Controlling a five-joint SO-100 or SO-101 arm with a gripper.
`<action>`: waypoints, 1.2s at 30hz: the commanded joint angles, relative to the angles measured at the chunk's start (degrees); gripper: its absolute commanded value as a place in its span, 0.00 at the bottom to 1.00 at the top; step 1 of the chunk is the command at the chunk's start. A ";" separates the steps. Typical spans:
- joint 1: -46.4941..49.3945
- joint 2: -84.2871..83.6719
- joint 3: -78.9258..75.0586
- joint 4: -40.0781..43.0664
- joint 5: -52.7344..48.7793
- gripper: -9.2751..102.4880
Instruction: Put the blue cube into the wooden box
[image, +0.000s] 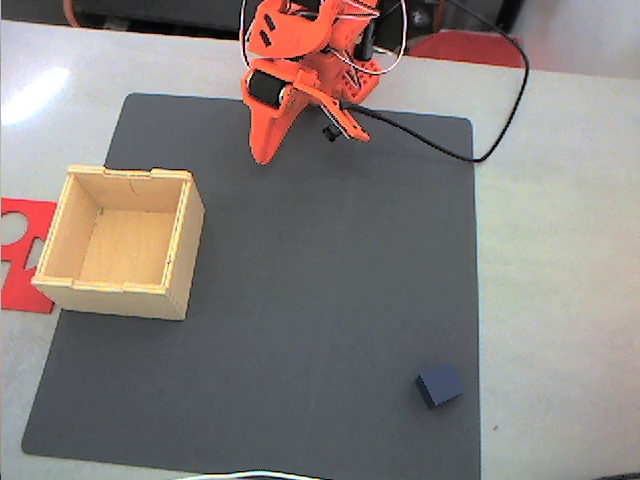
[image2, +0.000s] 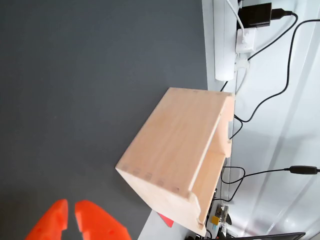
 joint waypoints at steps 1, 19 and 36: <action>-3.34 0.70 -0.26 -0.79 -3.52 0.08; -3.52 0.70 1.05 -5.89 -4.31 0.08; -8.96 -69.70 -58.89 -8.26 -23.38 0.14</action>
